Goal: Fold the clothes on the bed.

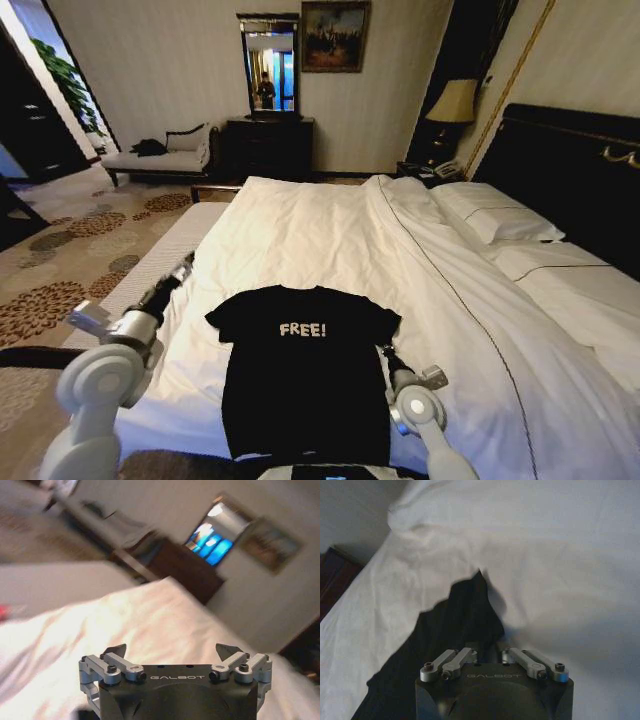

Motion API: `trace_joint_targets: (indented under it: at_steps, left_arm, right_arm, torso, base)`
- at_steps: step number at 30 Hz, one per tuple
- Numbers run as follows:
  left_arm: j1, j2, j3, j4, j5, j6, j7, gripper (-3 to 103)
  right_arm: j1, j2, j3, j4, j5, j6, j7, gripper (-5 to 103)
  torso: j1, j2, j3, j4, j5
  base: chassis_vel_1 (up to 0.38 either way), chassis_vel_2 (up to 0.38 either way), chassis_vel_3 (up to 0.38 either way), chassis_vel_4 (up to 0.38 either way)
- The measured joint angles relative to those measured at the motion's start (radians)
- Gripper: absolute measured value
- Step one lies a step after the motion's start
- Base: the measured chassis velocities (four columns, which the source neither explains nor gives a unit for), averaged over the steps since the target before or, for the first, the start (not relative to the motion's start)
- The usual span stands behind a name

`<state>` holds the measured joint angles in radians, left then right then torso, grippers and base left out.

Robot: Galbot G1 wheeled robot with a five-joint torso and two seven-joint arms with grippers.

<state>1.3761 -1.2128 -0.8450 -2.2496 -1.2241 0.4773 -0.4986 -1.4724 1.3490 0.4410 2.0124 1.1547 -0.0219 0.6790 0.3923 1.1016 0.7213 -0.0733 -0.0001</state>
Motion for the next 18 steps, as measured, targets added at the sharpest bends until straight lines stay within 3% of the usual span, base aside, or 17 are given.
trace_joint_targets:
  at_steps: [1,2,4,7,10,13,14,15,17,18]
  left_arm:
    - [0.013,-0.008,0.001,0.017,0.0,-0.001,-0.003,100]
    - [0.03,-0.02,0.001,0.045,-0.003,-0.004,-0.01,100]
    - [0.041,-0.026,0.002,0.064,-0.006,-0.005,-0.015,100]
    - [0.068,-0.04,0.008,0.139,-0.022,-0.001,-0.026,100]
    - [0.072,-0.043,0.012,0.168,-0.039,0.006,-0.029,100]
    - [0.057,-0.047,0.024,0.24,-0.081,0.007,-0.024,100]
    - [0.057,-0.047,0.024,0.24,-0.081,0.007,-0.024,100]
    - [0.045,-0.047,0.027,0.261,-0.1,0.002,-0.016,100]
    - [-0.007,-0.047,0.033,0.334,-0.171,-0.024,0.024,100]
    - [-0.027,-0.047,0.033,0.357,-0.208,-0.027,0.036,100]
  right_arm:
    - [-0.005,0.001,0.001,0.008,-0.026,0.002,0.008,21]
    - [-0.014,0.003,0.006,0.025,-0.06,0.002,0.029,32]
    - [-0.02,0.005,0.012,0.039,-0.072,0.001,0.046,32]
    - [-0.039,0.012,0.032,0.084,-0.081,-0.004,0.11,48]
    - [-0.047,0.015,0.034,0.094,-0.082,-0.005,0.125,54]
    - [-0.057,0.024,0.035,0.104,-0.085,-0.005,0.14,71]
    - [-0.057,0.024,0.035,0.104,-0.085,-0.005,0.14,71]
    - [-0.058,0.026,0.034,0.106,-0.086,-0.005,0.141,71]
    - [-0.061,0.032,0.03,0.11,-0.087,-0.005,0.144,87]
    - [-0.061,0.033,0.028,0.111,-0.087,-0.006,0.146,87]
  torso:
    - [0.0,0.0,0.0,-0.0001,0.0001]
    - [0.0,0.0,0.0,0.0,0.0001]
    - [0.0,0.0,0.0,0.0,0.0001]
    - [0.0,0.0,0.0,0.0,0.0]
    - [0.0,0.0,0.0,0.0,0.0]
    - [0.0,0.0,0.0,0.0,0.0002]
    - [0.0,0.0,0.0,0.0,0.0002]
    - [0.0,0.0,0.0,0.0001,0.0001]
    - [0.0,0.0,0.0,-0.0001,0.0]
    - [0.0,0.0,0.0,-0.0005,0.0001]
  base:
    - [0.0,0.0,0.0,0.0]
    - [0.0,0.0,0.0,0.0]
    - [0.0,0.0,0.0,0.0]
    - [0.0,0.0,0.0,0.0]
    - [0.0,0.0,0.0,0.0]
    - [0.0,0.0,0.0,0.0]
    - [0.0,0.0,0.0,0.0]
    - [0.0,0.0,0.0,0.0]
    - [0.0,0.0,0.0,0.0]
    - [0.0,0.0,0.0,0.0]
